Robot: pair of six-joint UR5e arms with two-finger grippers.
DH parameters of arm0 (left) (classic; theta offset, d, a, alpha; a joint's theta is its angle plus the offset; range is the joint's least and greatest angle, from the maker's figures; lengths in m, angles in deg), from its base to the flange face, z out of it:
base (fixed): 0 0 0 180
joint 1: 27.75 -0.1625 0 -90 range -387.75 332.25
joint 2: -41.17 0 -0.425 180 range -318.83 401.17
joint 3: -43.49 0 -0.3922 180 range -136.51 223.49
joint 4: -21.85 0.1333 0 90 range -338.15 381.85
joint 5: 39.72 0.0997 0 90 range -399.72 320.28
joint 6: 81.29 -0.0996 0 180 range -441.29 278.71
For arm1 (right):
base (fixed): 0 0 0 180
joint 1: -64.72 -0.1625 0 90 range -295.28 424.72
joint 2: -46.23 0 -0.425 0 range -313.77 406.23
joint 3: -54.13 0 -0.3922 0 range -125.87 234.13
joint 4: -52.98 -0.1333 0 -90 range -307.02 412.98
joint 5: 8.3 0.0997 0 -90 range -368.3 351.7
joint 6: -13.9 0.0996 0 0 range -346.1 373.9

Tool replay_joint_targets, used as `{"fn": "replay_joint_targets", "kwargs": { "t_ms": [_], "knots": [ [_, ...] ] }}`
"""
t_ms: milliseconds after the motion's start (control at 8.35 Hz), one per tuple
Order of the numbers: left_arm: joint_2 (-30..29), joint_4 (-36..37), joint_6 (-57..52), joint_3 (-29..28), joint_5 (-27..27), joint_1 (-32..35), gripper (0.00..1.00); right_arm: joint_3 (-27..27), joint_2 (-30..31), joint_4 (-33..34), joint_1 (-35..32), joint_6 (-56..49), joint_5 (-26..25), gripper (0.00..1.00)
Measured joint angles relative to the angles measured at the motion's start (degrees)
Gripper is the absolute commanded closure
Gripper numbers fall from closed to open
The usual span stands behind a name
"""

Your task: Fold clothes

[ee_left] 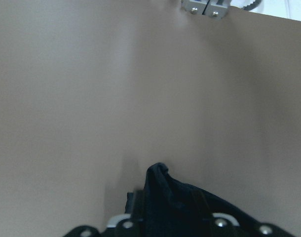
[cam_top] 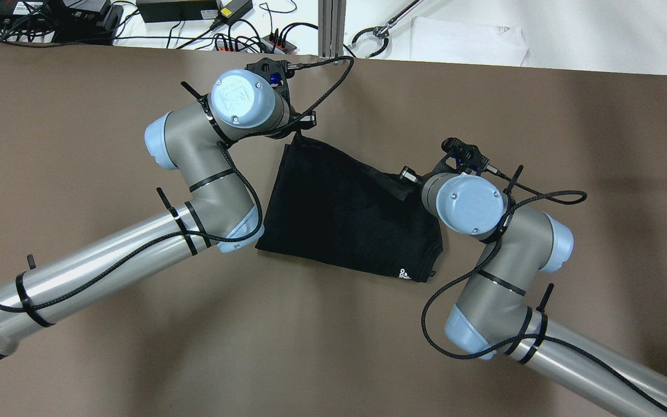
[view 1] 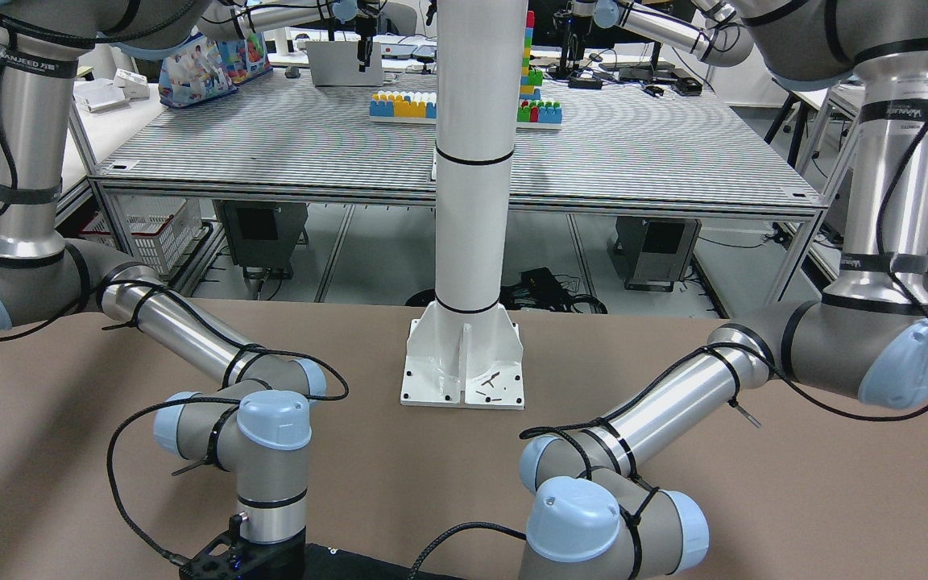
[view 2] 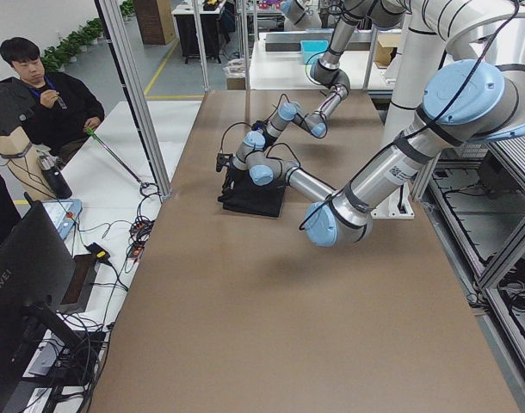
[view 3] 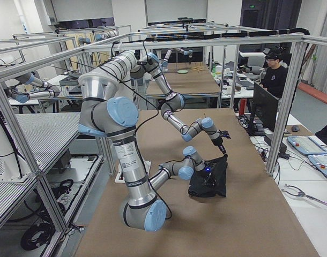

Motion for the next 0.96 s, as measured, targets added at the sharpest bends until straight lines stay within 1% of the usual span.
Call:
{"fn": "replay_joint_targets", "kwargs": {
  "t_ms": [240,359,479,599,719,839,959],
  "knots": [
    [0.2,-1.8,-1.2,0.9,-7.7,3.4,0.00,0.1,-1.4,-0.5,-4.6,-1.8,7.6,0.09],
    [0.4,-2.0,-1.4,1.1,-9.9,4.3,0.00,-0.1,-2.0,-0.6,-5.8,-1.6,10.1,0.10],
    [0.6,-2.1,-1.5,1.2,-10.8,4.6,0.00,-0.2,-2.3,-0.7,-6.1,-0.2,11.3,0.10],
    [0.8,-2.2,-1.6,1.2,-11.2,4.8,0.00,0.0,-2.4,-0.6,-5.9,2.1,11.7,0.07],
    [1.0,-2.2,-1.7,1.2,-11.4,4.8,0.00,0.1,-2.4,-0.6,-5.8,3.4,11.9,0.06],
    [1.3,-2.5,-1.7,1.3,-11.5,4.9,0.00,0.2,-2.2,-0.6,-5.8,3.1,12.0,0.06],
    [1.8,-3.2,-1.8,1.3,-11.5,4.9,0.00,0.2,-2.0,-0.4,-5.8,0.3,12.1,0.06]
  ]
}}
